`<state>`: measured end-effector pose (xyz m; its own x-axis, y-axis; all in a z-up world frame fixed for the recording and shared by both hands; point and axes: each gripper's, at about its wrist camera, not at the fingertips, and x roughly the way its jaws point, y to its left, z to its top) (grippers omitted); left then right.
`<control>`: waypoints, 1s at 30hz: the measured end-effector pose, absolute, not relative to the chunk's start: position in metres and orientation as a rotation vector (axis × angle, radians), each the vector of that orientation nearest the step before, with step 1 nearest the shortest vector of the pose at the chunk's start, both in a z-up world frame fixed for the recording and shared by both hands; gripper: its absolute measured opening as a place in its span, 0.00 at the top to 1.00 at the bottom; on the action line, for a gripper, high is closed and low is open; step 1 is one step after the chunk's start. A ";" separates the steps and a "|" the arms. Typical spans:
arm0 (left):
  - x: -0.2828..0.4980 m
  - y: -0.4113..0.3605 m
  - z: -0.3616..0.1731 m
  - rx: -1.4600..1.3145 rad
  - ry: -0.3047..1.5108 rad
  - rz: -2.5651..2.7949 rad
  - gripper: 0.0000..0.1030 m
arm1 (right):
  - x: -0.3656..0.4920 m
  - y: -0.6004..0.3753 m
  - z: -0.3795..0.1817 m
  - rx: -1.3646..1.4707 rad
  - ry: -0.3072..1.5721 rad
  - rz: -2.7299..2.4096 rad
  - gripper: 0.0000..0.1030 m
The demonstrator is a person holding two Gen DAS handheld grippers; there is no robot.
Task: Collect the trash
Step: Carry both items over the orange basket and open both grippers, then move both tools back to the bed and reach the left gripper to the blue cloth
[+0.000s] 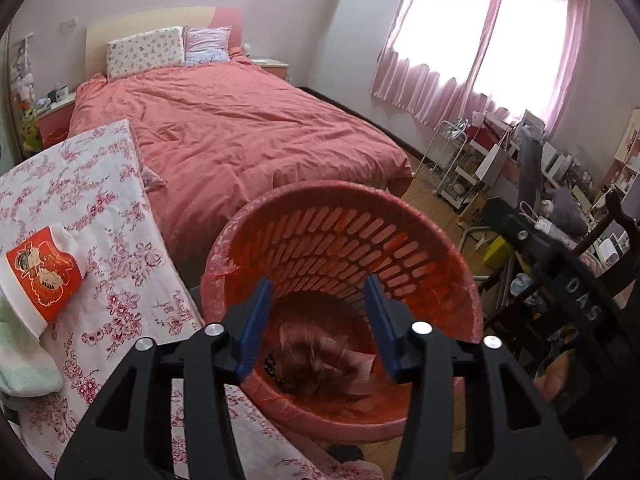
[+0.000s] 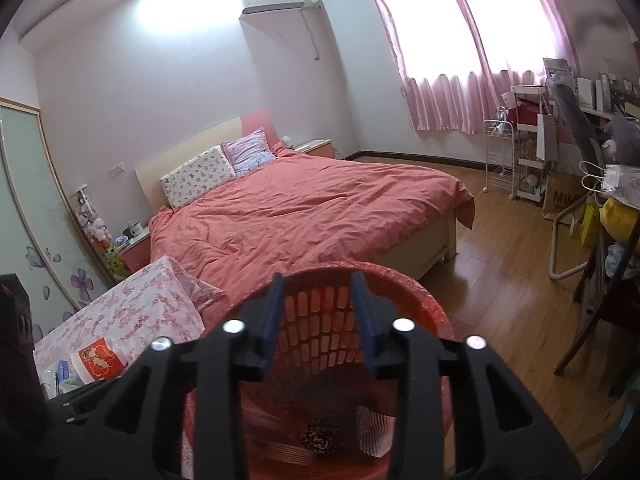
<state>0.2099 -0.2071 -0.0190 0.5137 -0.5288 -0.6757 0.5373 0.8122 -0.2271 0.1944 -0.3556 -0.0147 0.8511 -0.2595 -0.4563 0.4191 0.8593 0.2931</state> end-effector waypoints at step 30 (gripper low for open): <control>0.189 0.026 0.007 -0.020 0.718 -0.148 0.41 | 0.192 -0.207 0.015 0.198 0.504 -0.189 0.40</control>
<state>0.1894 0.0256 0.0068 0.7434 -0.1424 -0.6535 0.1285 0.9893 -0.0694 0.1915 -0.2072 0.0145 0.8590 -0.1300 -0.4952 0.2272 0.9636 0.1412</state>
